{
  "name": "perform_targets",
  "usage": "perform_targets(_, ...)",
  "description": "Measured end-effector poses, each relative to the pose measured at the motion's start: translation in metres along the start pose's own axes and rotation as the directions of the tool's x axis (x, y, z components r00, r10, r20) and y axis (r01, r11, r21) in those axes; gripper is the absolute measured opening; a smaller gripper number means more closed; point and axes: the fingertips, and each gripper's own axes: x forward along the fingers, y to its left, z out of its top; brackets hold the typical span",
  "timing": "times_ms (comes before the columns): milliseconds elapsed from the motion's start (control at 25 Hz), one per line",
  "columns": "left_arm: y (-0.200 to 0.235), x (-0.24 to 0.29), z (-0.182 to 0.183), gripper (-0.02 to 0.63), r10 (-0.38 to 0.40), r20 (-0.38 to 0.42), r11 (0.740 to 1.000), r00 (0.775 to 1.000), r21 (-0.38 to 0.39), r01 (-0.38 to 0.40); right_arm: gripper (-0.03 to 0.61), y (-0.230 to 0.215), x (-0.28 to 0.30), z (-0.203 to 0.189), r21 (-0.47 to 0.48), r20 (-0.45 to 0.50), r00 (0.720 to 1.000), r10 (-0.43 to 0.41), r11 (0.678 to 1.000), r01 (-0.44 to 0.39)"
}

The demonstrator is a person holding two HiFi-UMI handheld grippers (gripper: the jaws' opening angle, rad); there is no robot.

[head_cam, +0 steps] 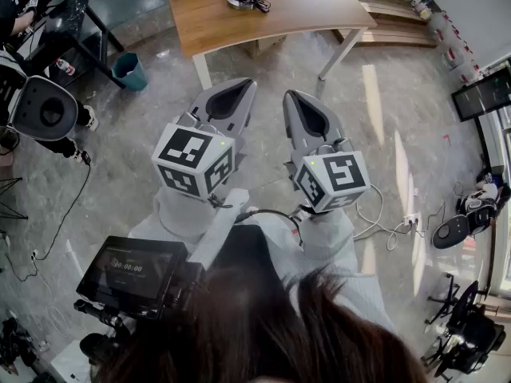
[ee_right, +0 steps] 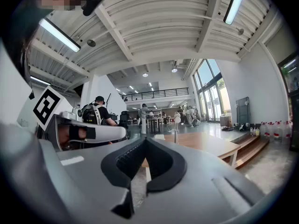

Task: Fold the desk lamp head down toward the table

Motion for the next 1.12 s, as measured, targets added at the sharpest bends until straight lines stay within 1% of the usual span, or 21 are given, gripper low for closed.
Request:
perform_targets(240,0.000,0.000,0.000,0.003,-0.002,-0.002,1.000,1.000,0.001,0.002,0.000,-0.001,0.000,0.000,0.001,-0.005,1.000,-0.016,1.000,0.016)
perform_targets(400,0.000,0.002,-0.002,0.003,0.003,0.000,1.000,1.000,-0.002,-0.003,0.002,-0.002,-0.002,0.000,0.004,0.001,1.000,-0.009,1.000,0.009)
perform_targets(560,0.000,0.004,-0.004,0.003,0.012,-0.001,1.000,1.000,-0.015,-0.012,0.002,-0.005,-0.007,0.000,-0.005,-0.004,1.000,-0.016,1.000,0.016)
perform_targets(800,-0.006,0.025,-0.017,0.002,0.031,-0.018,0.999,0.999,-0.026,-0.031,0.001,-0.030,-0.014,-0.011,0.006,-0.024,1.000,-0.009,1.000,0.009)
perform_targets(960,0.015,0.046,-0.024,0.003,0.047,-0.041,0.998,0.998,-0.026,-0.049,0.002,-0.045,0.013,-0.019,0.015,-0.038,0.999,0.005,1.000,-0.004)
perform_targets(1120,0.064,0.080,-0.024,0.003,0.069,-0.057,0.997,0.996,-0.042,-0.071,0.002,-0.067,0.071,-0.027,0.033,-0.055,0.998,0.022,0.999,-0.021)
